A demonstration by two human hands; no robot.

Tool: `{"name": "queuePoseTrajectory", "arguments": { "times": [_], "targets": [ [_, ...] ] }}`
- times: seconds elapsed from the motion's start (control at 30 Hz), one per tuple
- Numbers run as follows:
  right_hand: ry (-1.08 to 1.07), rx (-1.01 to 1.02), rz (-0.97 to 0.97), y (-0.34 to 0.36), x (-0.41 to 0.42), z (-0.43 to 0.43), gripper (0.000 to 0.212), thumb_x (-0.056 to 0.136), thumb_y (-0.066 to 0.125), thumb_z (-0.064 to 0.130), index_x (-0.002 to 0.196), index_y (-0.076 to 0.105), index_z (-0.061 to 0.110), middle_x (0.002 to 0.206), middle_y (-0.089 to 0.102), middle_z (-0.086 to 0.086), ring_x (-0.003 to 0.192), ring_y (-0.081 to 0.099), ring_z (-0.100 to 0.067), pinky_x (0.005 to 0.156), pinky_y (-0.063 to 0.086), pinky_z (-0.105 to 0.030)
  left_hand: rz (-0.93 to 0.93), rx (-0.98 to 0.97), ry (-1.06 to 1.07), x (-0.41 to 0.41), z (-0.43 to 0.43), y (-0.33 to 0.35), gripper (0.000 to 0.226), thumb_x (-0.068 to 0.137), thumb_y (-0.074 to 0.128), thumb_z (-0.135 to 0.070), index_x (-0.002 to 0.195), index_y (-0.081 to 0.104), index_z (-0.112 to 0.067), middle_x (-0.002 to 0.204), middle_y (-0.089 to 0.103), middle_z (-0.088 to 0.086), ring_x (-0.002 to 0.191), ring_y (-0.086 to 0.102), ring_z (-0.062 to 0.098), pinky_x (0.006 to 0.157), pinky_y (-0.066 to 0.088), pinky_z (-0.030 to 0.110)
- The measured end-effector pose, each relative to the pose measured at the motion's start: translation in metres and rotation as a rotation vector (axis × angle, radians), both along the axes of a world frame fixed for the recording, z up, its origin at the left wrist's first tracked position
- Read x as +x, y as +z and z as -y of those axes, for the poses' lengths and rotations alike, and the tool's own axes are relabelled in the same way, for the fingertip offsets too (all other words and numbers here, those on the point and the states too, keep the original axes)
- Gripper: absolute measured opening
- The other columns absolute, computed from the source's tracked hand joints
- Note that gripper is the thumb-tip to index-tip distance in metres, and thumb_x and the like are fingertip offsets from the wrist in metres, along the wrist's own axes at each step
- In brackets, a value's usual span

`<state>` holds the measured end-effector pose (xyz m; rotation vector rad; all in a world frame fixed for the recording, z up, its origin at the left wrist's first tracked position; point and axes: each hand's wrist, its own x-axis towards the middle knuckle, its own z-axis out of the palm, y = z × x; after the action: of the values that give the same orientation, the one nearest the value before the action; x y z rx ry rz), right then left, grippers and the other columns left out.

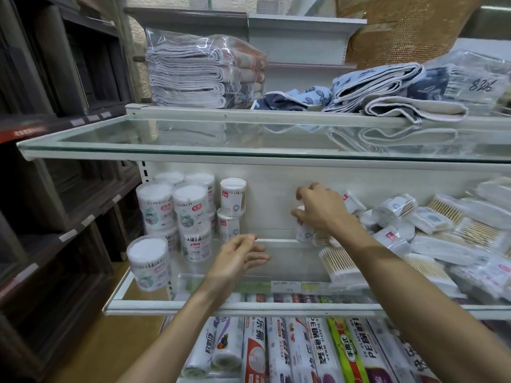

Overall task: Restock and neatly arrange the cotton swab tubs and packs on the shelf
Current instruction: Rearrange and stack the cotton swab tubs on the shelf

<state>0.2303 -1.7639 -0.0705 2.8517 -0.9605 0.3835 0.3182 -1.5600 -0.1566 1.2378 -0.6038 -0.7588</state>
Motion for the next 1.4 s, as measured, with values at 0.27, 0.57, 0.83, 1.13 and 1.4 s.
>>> {"name": "queuePoseTrajectory", "arguments": {
  "times": [0.27,0.57,0.83,1.13,1.4],
  "targets": [
    [0.124,0.271,0.183,-0.008,-0.008,-0.003,0.031,0.088,0.064,0.034,0.115,0.062,0.019,0.119,0.060,-0.009,0.107,0.059,-0.028,0.086,0.047,-0.035,0.068,0.044,0.028,-0.003,0.002,0.003,0.033,0.099,0.057,-0.022,0.127,0.055,-0.005,0.121,0.063,0.016,0.100,0.073,0.026,0.093,0.056,0.033],
    [0.374,0.720,0.426,0.022,-0.009,-0.035,0.024,0.082,0.077,0.045,0.093,0.073,0.025,0.092,0.073,0.003,0.088,0.069,-0.011,0.074,0.055,-0.027,-0.105,-0.132,-0.082,-0.013,0.006,0.011,0.050,0.092,0.069,-0.020,0.133,0.047,0.000,0.122,0.068,0.020,0.110,0.069,0.034,0.101,0.052,0.039],
    [0.452,0.936,0.348,0.018,-0.015,-0.033,0.026,0.087,0.075,0.039,0.108,0.068,0.025,0.096,0.078,0.001,0.088,0.071,-0.010,0.076,0.056,-0.028,-0.092,-0.160,-0.086,-0.014,0.003,0.011,0.032,0.098,0.060,-0.017,0.124,0.057,0.001,0.121,0.067,0.025,0.111,0.068,0.033,0.096,0.054,0.033],
    [0.337,0.594,0.376,-0.014,0.024,-0.025,0.033,0.079,0.078,0.028,0.109,0.064,0.024,0.106,0.069,-0.001,0.093,0.066,-0.020,0.086,0.055,-0.037,-0.105,-0.072,0.071,0.003,-0.010,0.005,0.038,0.098,0.058,-0.013,0.131,0.045,0.001,0.116,0.066,0.028,0.098,0.073,0.035,0.085,0.059,0.033],
    [0.356,0.540,0.339,-0.033,0.050,-0.035,0.041,0.082,0.077,0.037,0.116,0.062,0.021,0.116,0.068,-0.007,0.105,0.063,-0.025,0.090,0.054,-0.042,-0.097,-0.094,0.094,0.013,-0.023,0.007,0.027,0.099,0.056,-0.012,0.122,0.051,0.000,0.113,0.067,0.029,0.096,0.073,0.033,0.079,0.060,0.027]
  ]
}}
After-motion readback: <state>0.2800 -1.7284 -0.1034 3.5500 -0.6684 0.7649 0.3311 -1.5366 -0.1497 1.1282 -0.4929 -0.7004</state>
